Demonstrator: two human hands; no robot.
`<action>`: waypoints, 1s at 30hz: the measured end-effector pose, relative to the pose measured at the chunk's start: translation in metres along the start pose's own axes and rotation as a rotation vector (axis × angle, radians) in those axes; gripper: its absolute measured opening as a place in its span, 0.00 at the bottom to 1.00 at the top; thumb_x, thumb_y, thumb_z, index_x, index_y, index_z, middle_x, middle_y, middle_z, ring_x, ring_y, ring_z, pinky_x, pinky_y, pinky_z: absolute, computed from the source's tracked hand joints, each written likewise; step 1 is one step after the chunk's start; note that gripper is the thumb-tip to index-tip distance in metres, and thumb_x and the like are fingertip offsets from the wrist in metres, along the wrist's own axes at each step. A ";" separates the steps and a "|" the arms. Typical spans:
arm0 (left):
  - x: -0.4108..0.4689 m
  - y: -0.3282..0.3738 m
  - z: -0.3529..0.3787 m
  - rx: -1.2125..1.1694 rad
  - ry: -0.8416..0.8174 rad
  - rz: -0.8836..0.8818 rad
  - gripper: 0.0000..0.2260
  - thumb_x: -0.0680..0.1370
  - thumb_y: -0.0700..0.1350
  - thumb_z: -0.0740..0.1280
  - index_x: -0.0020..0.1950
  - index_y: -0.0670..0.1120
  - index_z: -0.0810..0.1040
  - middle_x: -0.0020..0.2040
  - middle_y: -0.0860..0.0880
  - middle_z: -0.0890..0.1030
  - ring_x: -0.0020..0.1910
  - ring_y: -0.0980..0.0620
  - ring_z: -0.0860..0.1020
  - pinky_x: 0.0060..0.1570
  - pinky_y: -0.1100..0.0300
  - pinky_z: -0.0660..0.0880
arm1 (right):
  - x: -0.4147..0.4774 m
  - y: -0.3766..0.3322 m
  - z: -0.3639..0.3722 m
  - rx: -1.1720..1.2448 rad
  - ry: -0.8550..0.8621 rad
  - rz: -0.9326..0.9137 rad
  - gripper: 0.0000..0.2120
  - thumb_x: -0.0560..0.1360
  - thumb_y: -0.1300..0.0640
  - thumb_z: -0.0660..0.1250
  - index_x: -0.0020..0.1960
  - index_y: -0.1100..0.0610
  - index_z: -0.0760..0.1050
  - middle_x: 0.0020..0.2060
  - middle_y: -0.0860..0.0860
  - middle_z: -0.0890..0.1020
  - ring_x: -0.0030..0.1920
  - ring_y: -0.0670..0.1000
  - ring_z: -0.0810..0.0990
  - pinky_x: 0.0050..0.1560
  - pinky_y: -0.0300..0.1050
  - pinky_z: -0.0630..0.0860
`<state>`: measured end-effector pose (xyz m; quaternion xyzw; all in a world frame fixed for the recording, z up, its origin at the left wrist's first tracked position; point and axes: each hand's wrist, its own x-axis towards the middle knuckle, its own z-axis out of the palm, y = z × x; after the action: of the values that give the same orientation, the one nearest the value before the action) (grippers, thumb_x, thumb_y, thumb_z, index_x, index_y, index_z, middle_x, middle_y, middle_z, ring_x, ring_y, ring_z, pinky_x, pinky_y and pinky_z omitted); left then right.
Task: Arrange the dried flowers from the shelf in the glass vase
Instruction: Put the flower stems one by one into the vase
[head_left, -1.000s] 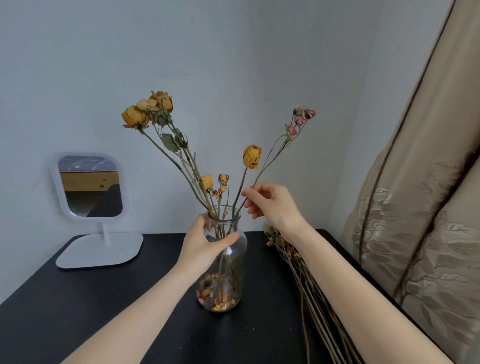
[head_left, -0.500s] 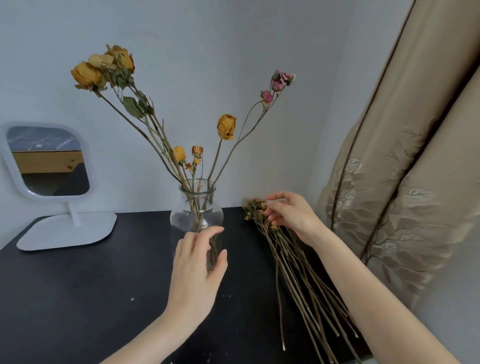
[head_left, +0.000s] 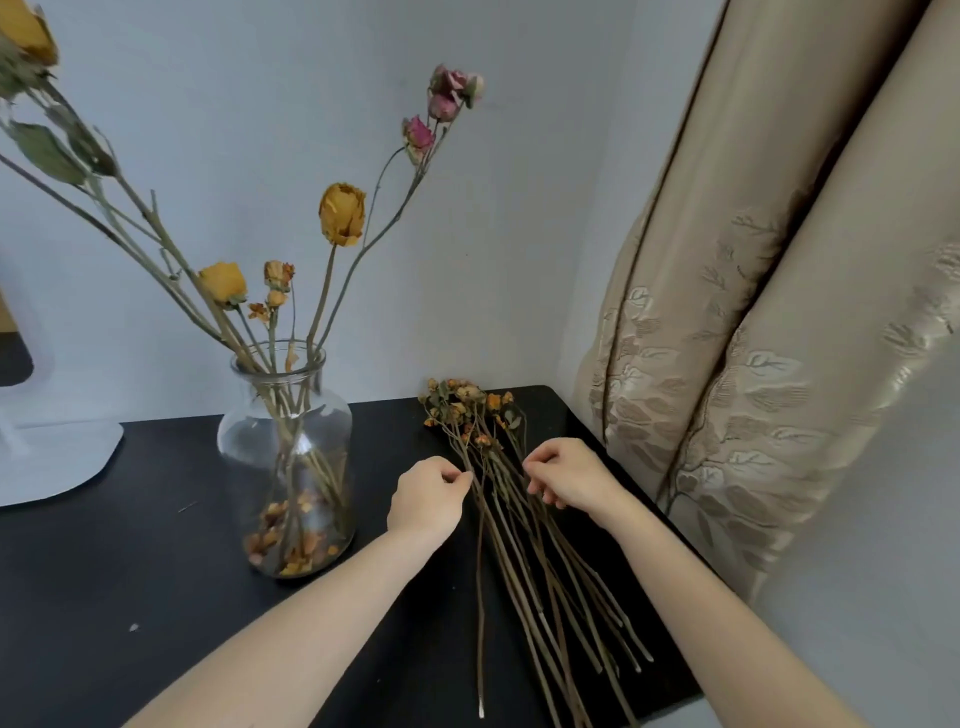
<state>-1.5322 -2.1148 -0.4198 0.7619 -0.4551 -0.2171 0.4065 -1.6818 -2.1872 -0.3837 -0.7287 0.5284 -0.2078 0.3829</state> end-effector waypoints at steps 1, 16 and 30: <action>0.005 0.001 0.003 -0.020 0.002 -0.029 0.06 0.78 0.50 0.64 0.46 0.49 0.78 0.45 0.50 0.79 0.45 0.50 0.77 0.45 0.58 0.72 | 0.002 -0.002 0.004 -0.024 -0.015 -0.018 0.06 0.77 0.59 0.63 0.42 0.54 0.75 0.29 0.49 0.81 0.23 0.43 0.73 0.22 0.34 0.67; 0.040 0.013 0.017 -0.263 -0.033 -0.356 0.09 0.73 0.49 0.71 0.47 0.43 0.81 0.43 0.45 0.79 0.41 0.48 0.77 0.43 0.56 0.75 | 0.033 -0.007 0.036 -0.082 -0.025 0.039 0.17 0.74 0.48 0.66 0.31 0.57 0.79 0.24 0.48 0.78 0.24 0.40 0.70 0.31 0.34 0.67; 0.035 0.015 -0.005 -0.370 -0.084 -0.388 0.09 0.72 0.44 0.72 0.48 0.40 0.81 0.53 0.42 0.77 0.47 0.42 0.81 0.44 0.50 0.79 | 0.023 -0.021 0.024 0.017 0.058 0.057 0.15 0.74 0.59 0.64 0.29 0.58 0.78 0.26 0.49 0.79 0.25 0.42 0.69 0.31 0.36 0.66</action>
<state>-1.5193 -2.1471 -0.4028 0.7380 -0.2698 -0.4019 0.4702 -1.6437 -2.1970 -0.3843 -0.7036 0.5582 -0.2222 0.3794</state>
